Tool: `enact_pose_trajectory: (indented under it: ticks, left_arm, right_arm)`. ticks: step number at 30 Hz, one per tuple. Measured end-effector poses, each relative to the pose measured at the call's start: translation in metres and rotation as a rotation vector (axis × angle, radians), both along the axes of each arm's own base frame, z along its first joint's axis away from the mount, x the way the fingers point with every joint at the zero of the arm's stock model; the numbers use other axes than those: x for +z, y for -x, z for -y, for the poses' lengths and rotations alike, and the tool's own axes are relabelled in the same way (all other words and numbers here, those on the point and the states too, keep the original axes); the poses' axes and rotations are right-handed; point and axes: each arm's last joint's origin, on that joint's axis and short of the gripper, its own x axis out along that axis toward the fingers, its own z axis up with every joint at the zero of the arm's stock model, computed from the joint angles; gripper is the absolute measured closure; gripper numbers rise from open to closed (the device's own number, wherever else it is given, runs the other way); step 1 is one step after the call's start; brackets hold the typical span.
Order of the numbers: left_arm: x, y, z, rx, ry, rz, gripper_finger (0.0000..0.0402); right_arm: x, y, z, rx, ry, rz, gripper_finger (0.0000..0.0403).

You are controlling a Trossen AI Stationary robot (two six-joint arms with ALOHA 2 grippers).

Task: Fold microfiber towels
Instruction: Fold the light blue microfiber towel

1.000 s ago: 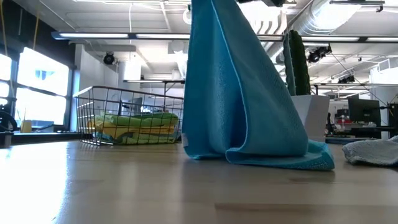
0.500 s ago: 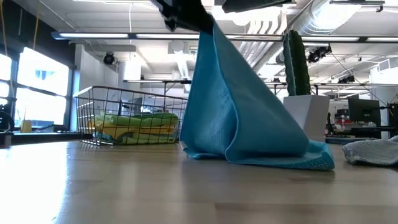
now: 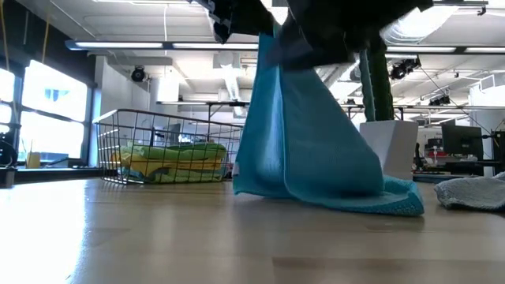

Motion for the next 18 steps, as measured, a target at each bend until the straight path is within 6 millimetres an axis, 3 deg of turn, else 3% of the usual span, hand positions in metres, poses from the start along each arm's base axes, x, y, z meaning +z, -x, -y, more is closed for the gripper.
enact_pose_trajectory:
  ticks: [6, 9, 18]
  left_arm:
    - [0.010, 0.012, -0.013, 0.036, -0.018, -0.022, 0.0402]
    - [0.005, 0.016, -0.018, 0.051, -0.016, -0.081, 0.0402]
    - [-0.005, 0.018, -0.021, 0.060, -0.012, -0.169, 0.0401]
  right_arm:
    - [-0.027, 0.006, -0.005, 0.164, -0.207, -0.238, 0.0226]
    - [-0.032, 0.015, -0.013, 0.245, -0.329, -0.348, 0.0226]
    - [-0.033, 0.026, -0.032, 0.286, -0.452, -0.346, 0.0226]
